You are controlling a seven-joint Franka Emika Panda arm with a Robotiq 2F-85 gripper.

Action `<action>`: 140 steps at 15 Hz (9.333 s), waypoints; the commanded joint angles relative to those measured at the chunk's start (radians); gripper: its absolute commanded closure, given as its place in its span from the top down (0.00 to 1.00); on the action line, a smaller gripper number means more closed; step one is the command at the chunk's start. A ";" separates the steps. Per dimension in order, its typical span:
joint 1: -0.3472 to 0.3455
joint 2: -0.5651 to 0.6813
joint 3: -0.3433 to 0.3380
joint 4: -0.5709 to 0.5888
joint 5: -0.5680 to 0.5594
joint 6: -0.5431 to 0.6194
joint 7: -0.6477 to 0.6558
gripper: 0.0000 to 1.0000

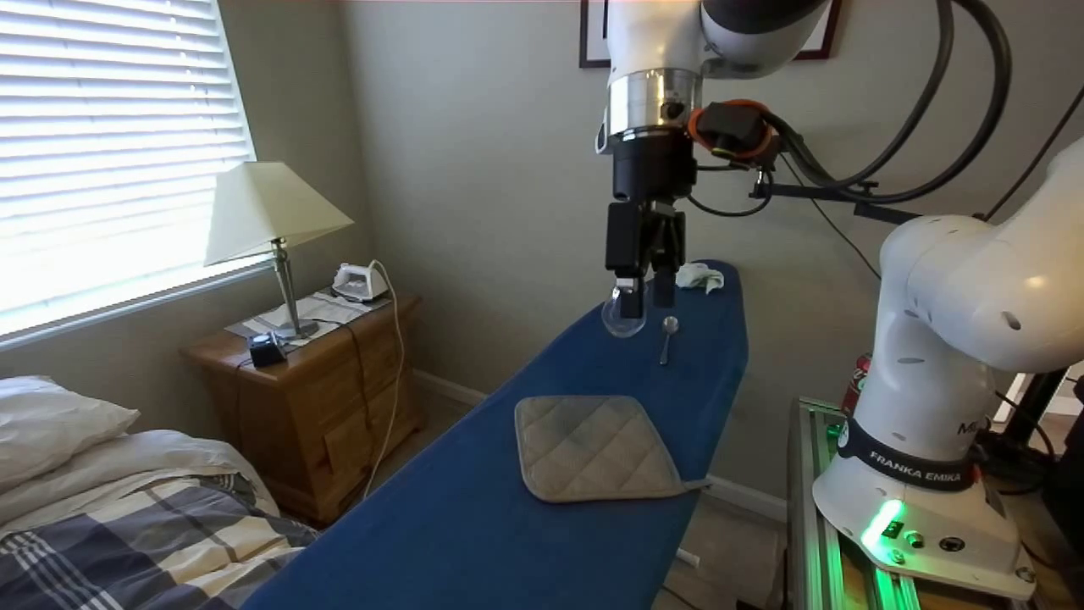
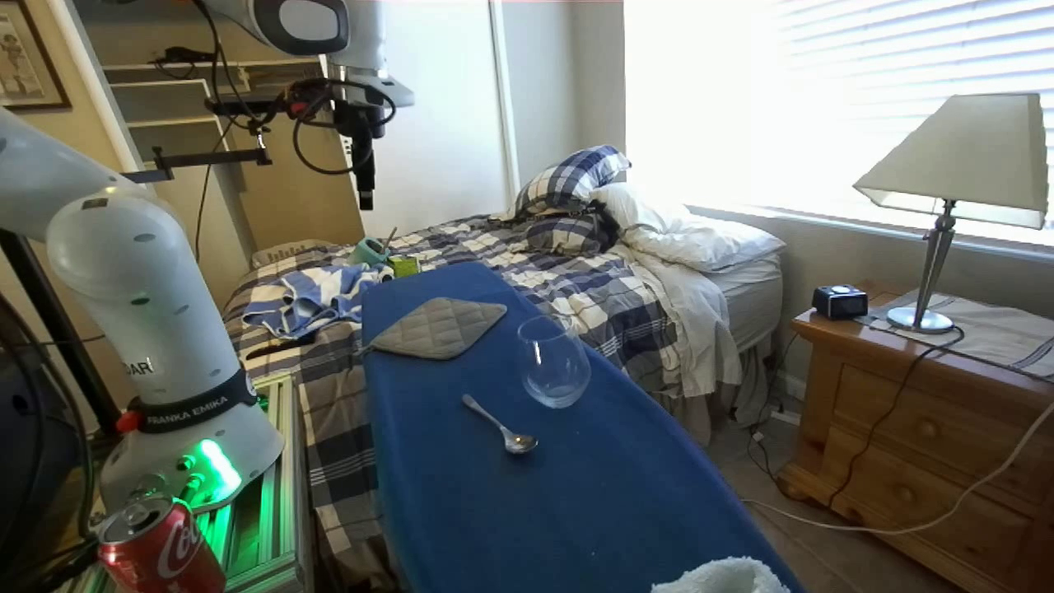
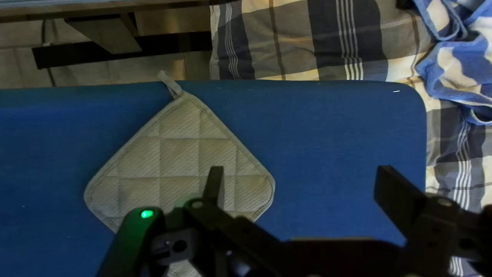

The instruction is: Put the spoon in the glass.

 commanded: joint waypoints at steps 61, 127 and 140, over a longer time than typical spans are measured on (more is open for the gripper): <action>-0.594 0.892 -0.546 0.435 -0.258 0.112 -1.228 1.00; -0.598 0.821 -0.471 0.604 -0.178 -0.245 -1.308 0.33; -0.664 1.051 -0.460 0.640 -0.137 -0.128 -1.478 1.00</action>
